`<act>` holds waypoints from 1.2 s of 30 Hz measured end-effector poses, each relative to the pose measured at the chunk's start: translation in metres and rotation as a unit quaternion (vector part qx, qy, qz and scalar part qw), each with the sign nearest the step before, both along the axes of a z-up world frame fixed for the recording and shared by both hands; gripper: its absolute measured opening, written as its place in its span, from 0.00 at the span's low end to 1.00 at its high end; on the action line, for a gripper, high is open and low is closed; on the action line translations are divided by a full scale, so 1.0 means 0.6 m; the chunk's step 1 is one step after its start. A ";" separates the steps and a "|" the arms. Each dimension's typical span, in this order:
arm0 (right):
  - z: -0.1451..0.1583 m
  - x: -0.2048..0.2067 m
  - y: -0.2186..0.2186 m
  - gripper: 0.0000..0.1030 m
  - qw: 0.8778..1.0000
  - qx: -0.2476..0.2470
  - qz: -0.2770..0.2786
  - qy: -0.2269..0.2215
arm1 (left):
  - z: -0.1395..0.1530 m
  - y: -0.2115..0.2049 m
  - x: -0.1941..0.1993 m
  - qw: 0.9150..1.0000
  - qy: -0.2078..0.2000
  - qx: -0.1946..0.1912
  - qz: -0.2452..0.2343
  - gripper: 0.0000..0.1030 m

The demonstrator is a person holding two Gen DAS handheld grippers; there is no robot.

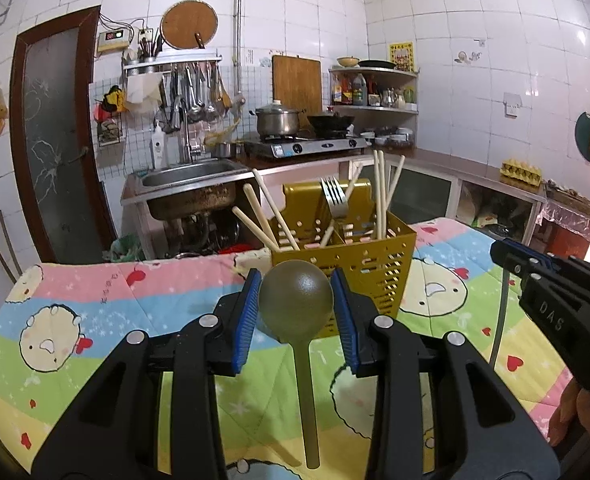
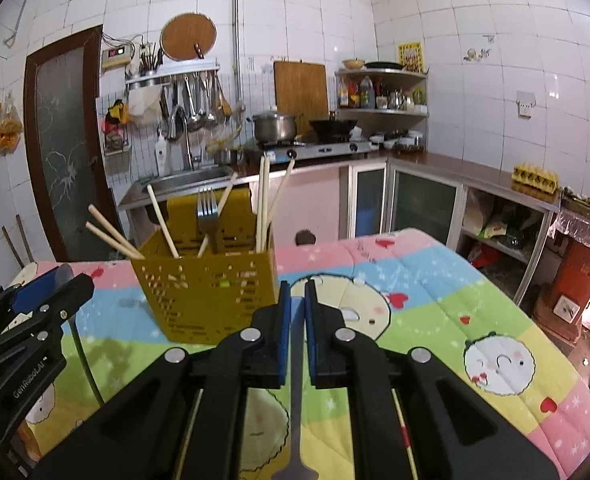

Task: Organize utensils
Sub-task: 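Lift the spoon and chopstick and carry them over the yellow holder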

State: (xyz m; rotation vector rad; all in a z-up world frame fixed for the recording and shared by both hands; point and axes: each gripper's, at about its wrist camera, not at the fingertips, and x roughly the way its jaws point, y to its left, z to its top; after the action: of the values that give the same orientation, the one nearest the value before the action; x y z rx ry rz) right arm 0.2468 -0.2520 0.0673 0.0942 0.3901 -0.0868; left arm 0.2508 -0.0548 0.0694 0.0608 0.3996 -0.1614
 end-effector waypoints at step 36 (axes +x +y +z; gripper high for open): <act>0.190 0.055 0.019 0.07 0.990 -0.020 0.027 -0.140 | 0.220 0.021 0.070 0.984 -0.166 -0.061 0.001 0.34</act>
State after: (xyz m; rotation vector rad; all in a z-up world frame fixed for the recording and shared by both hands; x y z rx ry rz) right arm 0.2798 -0.2407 0.1812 0.0540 0.1107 -0.0270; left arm 0.2930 -0.0420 0.2016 -0.0331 0.0565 -0.1690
